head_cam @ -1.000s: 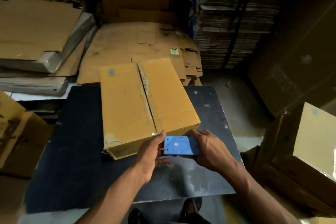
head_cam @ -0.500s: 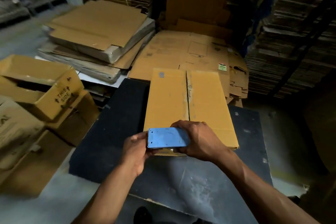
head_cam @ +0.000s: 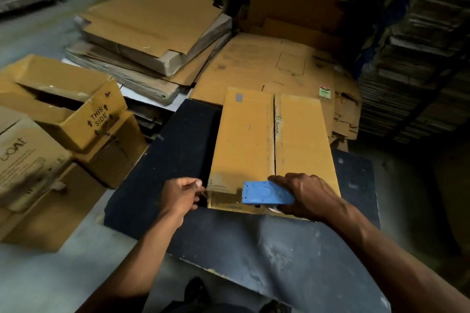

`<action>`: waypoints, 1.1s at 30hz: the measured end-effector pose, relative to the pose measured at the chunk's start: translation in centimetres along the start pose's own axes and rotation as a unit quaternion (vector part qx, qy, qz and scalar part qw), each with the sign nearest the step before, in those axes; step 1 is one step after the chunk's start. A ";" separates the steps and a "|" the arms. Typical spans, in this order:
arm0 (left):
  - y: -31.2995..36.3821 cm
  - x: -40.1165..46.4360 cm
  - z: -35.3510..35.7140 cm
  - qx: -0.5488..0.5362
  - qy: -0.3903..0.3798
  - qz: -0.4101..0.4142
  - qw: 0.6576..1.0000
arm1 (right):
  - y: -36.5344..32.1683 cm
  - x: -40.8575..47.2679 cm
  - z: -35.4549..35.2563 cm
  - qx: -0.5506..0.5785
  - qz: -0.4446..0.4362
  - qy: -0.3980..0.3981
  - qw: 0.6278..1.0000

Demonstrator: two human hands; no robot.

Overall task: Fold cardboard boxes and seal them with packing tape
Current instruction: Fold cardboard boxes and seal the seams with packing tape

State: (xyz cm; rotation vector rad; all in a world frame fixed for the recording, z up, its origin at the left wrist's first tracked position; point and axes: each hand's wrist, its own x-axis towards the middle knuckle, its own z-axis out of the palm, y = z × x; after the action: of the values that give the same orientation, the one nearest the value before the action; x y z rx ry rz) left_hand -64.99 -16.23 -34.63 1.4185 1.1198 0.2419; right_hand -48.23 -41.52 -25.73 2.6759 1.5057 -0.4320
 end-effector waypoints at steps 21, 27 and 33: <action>-3.6 3.1 0.8 -0.023 -0.010 -0.073 0.997 | -2.3 3.8 -0.9 -0.086 0.005 -0.032 0.996; -4.8 4.5 1.1 -0.039 -0.061 -0.106 0.992 | -3.6 4.8 -1.2 -0.119 0.011 -0.055 0.991; -5.1 4.6 1.4 -0.044 -0.054 -0.088 0.994 | -5.1 5.6 -1.5 -0.159 0.017 -0.070 0.985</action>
State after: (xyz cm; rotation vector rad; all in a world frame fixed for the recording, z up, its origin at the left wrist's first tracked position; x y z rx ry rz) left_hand -64.03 -14.97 -41.49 1.2317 1.1243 0.0874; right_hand -49.50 -33.92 -25.27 2.3697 1.3580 -0.3374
